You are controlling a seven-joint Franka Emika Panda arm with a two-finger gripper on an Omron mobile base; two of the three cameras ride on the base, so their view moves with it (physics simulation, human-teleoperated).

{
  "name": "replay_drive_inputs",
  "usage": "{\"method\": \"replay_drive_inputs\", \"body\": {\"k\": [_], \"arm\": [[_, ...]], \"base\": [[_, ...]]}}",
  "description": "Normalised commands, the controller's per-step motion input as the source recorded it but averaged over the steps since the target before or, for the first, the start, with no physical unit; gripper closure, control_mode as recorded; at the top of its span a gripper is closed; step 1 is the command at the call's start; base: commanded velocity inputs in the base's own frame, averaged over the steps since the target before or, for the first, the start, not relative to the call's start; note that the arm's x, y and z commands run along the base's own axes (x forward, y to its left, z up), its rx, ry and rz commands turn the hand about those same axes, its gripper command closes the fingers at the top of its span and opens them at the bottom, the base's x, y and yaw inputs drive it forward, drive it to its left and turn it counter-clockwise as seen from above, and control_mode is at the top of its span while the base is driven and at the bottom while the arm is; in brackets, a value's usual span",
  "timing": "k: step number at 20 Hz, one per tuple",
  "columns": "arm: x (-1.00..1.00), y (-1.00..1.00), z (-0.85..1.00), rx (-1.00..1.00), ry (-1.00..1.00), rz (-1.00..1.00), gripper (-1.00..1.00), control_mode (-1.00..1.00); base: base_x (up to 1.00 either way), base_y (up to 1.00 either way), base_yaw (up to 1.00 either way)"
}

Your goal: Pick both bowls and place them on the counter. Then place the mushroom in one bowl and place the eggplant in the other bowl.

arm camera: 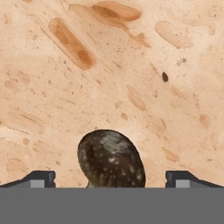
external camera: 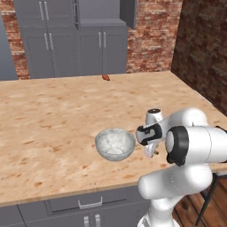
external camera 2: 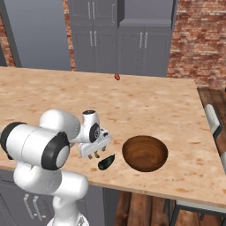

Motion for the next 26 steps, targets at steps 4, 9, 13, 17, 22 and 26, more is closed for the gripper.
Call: {"method": "replay_drive_inputs", "body": {"k": [4, 9, 13, 17, 22, 26], "arm": [[0.01, 0.00, -0.20, 0.00, 0.06, 0.00, 1.00, -1.00], [-0.18, 0.09, -0.08, 0.00, -0.02, 0.00, 1.00, -1.00], [-0.30, 0.24, 0.22, 0.00, -0.10, 0.00, 1.00, -1.00], [-0.27, 0.27, 0.68, 0.00, -0.16, 0.00, 1.00, -1.00], [-0.04, 0.25, 0.80, 0.00, -0.12, 0.00, 1.00, -1.00], [-0.01, 0.47, 0.55, 0.00, -0.05, 0.00, 1.00, -1.00]], "base": [[0.00, 0.00, 0.00], [0.00, 0.00, 0.00], [0.00, 0.00, 0.00], [0.00, 0.00, 0.00], [0.00, 0.00, 0.00], [0.00, 0.00, 0.00]]}}
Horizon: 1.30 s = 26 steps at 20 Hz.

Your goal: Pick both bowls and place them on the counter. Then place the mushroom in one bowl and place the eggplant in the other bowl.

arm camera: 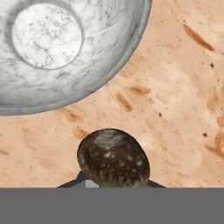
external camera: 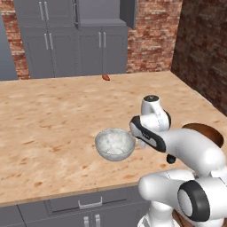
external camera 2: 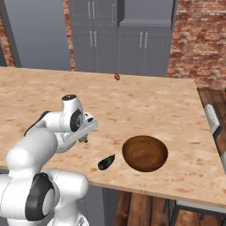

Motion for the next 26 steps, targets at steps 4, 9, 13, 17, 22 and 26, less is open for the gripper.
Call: {"method": "replay_drive_inputs", "body": {"k": [4, 9, 13, 17, 22, 26], "arm": [[0.02, 0.66, 0.35, 0.00, 0.00, 0.00, 1.00, -1.00], [0.21, 0.75, 0.14, -0.01, 0.03, 0.00, 1.00, -1.00], [0.39, 0.52, -0.04, 0.00, 0.07, 0.00, 1.00, -1.00], [0.36, 0.31, -0.20, 0.00, 0.08, 0.00, 1.00, -1.00], [0.20, 0.13, -0.27, 0.00, 0.07, 0.01, 1.00, -1.00], [0.05, 0.12, -0.34, 0.00, 0.07, 0.00, 1.00, -1.00]], "base": [[0.00, 0.00, 0.00], [0.00, 0.00, 0.00], [0.00, 0.00, 0.00], [0.00, 0.00, 0.00], [0.00, 0.00, 0.00], [0.00, 0.00, 0.00]]}}
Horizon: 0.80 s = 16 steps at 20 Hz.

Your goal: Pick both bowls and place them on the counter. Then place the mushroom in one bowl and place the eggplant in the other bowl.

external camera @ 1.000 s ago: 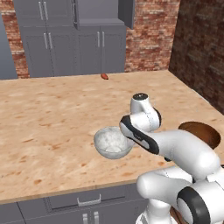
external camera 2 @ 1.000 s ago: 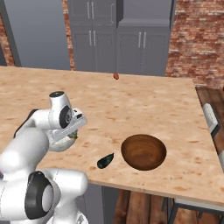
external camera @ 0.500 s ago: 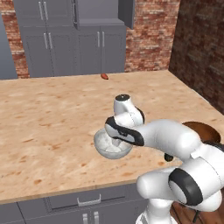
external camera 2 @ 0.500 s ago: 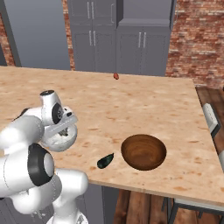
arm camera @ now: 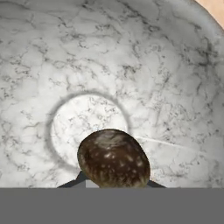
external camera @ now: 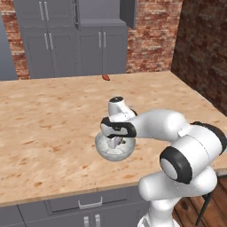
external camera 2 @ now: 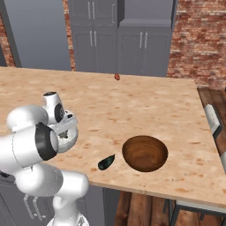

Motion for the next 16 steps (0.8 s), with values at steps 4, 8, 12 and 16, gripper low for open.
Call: {"method": "replay_drive_inputs", "body": {"k": [4, 8, 12, 16], "arm": [[0.00, 0.08, -0.34, 0.00, 0.05, 0.00, 1.00, -1.00], [0.00, 0.03, -0.24, 0.00, 0.02, 0.00, -1.00, -1.00], [-0.07, 0.00, 0.06, 0.01, -0.04, 0.00, -1.00, -1.00], [-0.30, 0.01, 0.38, 0.01, -0.09, -0.01, -1.00, -1.00]], "base": [[0.00, 0.00, 0.00], [0.00, 0.00, 0.00], [0.00, 0.00, 0.00], [0.00, 0.00, 0.00]]}}
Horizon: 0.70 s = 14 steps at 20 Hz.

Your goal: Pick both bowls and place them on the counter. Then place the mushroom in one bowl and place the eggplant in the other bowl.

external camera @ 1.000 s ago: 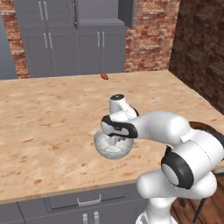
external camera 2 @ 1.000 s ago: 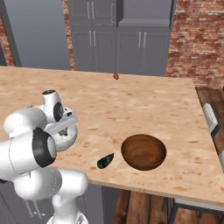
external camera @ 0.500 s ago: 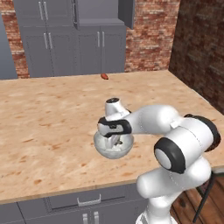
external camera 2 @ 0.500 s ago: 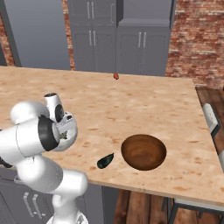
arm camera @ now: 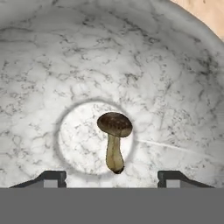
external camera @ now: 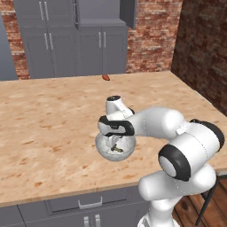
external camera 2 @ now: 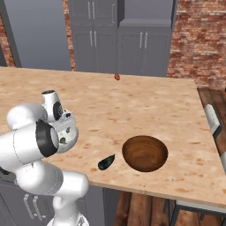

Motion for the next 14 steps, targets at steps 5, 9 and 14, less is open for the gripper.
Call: {"method": "replay_drive_inputs", "body": {"k": [5, 9, 14], "arm": [[-0.31, -0.08, 0.88, 0.00, -0.10, -0.10, -1.00, -1.00], [-0.29, -0.40, 0.64, 0.00, -0.13, -0.24, -1.00, -1.00], [-0.19, -0.62, 0.34, 0.00, -0.02, -0.35, -1.00, -1.00]], "base": [[0.00, 0.00, 0.00], [0.00, 0.00, 0.00], [0.00, 0.00, 0.00]]}}
